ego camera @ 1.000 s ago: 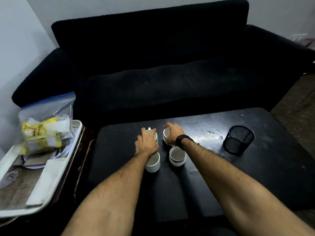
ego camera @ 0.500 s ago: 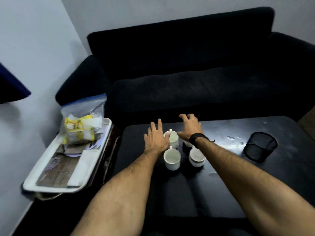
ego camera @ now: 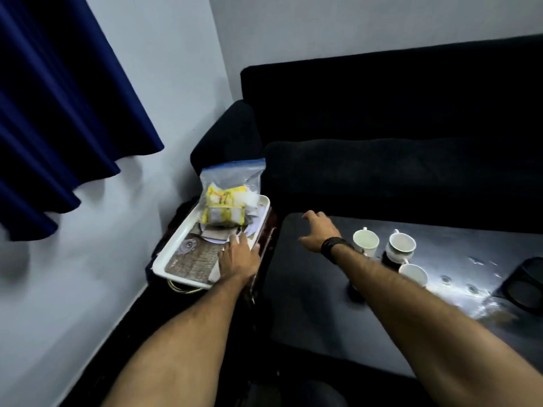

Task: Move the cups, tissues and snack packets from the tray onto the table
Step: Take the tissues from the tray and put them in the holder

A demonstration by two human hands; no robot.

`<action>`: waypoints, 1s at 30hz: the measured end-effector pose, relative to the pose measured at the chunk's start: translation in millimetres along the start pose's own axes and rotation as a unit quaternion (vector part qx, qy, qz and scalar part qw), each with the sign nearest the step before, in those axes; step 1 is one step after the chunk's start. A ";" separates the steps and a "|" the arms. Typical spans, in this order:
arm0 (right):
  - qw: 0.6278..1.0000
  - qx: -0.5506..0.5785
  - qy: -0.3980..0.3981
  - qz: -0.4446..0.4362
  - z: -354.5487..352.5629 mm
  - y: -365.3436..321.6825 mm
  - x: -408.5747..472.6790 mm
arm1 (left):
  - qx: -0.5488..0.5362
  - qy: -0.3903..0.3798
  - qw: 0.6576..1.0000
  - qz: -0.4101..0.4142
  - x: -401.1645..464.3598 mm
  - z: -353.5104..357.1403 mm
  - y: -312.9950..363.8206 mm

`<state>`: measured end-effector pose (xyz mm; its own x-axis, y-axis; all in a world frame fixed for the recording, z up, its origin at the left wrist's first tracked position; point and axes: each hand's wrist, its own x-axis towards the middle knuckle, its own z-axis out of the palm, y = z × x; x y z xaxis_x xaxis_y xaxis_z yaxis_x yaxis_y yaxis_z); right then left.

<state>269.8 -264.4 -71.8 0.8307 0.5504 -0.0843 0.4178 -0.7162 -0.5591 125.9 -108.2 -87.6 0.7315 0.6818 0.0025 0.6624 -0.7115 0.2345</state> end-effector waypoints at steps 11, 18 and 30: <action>0.991 -0.032 -0.101 -0.079 94.7 -78.7 -9.1 | -0.066 -0.072 0.971 -0.218 5.0 -2.0 -72.5; 0.994 -0.029 -0.099 -0.046 111.4 -88.6 -7.1 | -0.246 -0.098 0.928 -0.263 21.4 1.1 -75.9; 0.937 0.333 -0.051 0.095 61.6 -78.7 -3.8 | -0.584 -0.133 0.770 -0.220 9.0 -35.1 -6.0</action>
<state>211.1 -183.7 -78.3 0.8130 0.5031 -0.2932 -0.0837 -0.3973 -0.9139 122.9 -91.9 -54.8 0.5879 0.6440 -0.4895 0.3717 0.3225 0.8706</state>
